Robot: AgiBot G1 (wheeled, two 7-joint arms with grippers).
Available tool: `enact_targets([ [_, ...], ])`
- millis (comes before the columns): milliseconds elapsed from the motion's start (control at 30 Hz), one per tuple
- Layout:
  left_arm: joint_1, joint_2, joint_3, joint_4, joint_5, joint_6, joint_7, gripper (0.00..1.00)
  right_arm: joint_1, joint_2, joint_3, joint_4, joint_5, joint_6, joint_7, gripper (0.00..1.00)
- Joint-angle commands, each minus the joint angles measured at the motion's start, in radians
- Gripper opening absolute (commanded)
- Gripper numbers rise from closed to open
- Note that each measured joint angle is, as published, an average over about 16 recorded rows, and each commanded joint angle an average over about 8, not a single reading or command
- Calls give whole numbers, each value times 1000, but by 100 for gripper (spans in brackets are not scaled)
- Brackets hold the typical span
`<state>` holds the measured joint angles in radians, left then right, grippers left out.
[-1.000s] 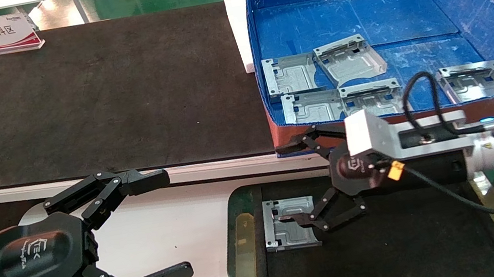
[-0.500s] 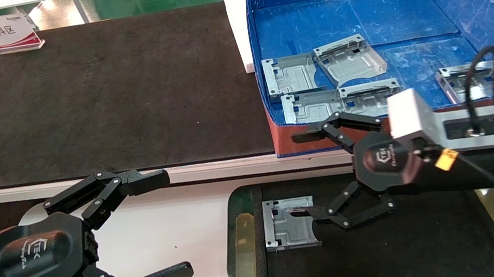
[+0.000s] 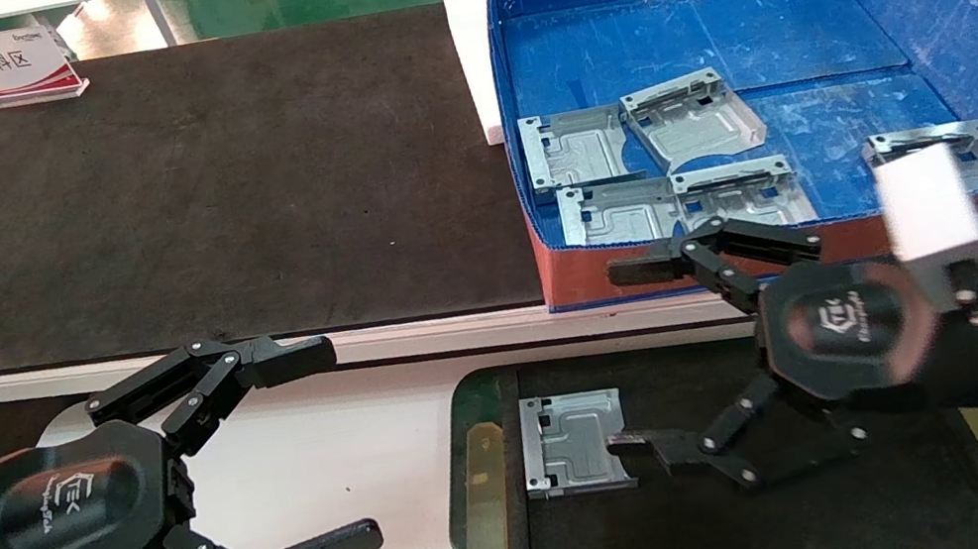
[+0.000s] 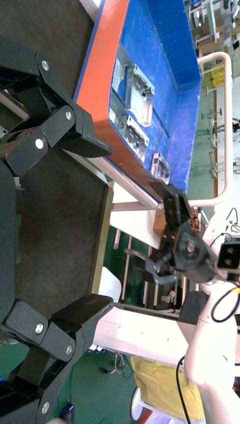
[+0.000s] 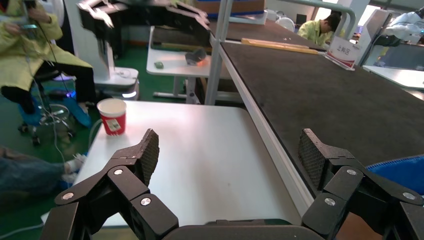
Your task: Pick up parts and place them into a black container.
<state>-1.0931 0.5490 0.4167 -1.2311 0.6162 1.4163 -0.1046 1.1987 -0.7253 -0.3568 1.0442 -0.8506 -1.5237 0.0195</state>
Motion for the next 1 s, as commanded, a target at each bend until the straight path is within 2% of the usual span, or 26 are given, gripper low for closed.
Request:
enact_targets([
  [33,0,0,0,0,0,0,0,100,-19,18,12,37,19,4,26,100],
  [500,0,0,0,0,0,0,0,100,-133,122,83,258,130,29,174,100],
  [1000,0,0,0,0,0,0,0,100,-131,120,82,251,128,30,171,100],
])
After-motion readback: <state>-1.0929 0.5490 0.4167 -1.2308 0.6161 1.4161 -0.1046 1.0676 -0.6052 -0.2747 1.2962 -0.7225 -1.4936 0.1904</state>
